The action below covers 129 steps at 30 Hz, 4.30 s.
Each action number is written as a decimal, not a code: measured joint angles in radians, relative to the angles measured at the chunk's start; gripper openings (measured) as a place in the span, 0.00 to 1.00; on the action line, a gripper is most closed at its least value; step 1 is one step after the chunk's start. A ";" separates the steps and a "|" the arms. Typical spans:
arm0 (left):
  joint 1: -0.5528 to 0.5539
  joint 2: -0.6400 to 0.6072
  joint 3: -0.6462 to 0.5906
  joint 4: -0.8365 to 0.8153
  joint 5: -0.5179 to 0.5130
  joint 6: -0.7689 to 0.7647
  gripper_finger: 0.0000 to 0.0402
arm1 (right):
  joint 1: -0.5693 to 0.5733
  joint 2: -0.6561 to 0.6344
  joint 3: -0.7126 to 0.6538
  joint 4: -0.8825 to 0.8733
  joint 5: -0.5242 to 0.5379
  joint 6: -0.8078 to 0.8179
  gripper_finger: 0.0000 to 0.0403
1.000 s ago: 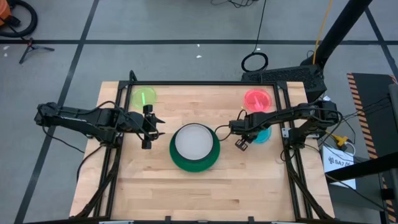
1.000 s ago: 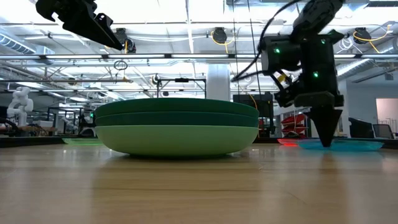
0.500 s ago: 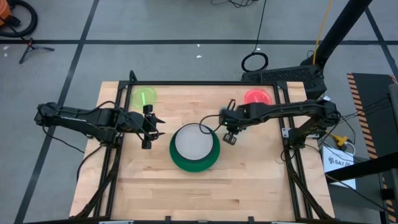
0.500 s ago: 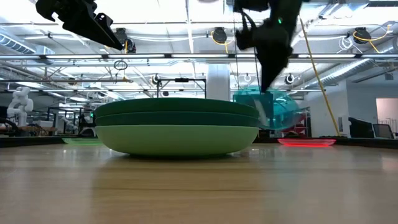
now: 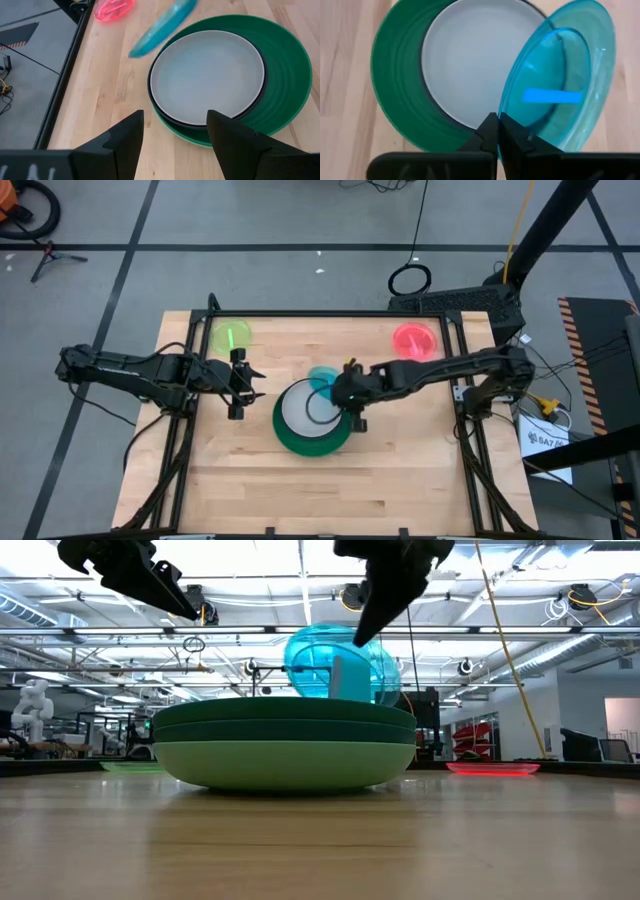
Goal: Stack plastic plates
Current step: Stack the blue plate on top of the white plate, then stack the pink plate on top of the blue plate
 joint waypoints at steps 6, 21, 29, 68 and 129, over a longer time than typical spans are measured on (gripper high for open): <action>0.000 0.000 0.000 0.000 0.000 0.000 0.56 | 0.023 0.133 0.111 -0.037 -0.076 -0.119 0.00; 0.000 0.000 0.000 -0.002 0.000 -0.001 0.56 | 0.037 0.257 0.189 -0.104 -0.072 -0.163 0.11; 0.000 0.000 0.000 -0.002 0.000 -0.005 0.56 | 0.035 0.256 0.189 -0.112 -0.071 -0.124 0.28; 0.000 0.000 0.000 -0.017 0.000 -0.044 0.56 | -0.836 0.166 -0.118 -0.278 0.058 0.216 0.32; 0.000 0.000 0.000 -0.008 0.000 -0.029 0.56 | -0.498 -0.036 -0.188 -0.099 0.083 0.140 0.00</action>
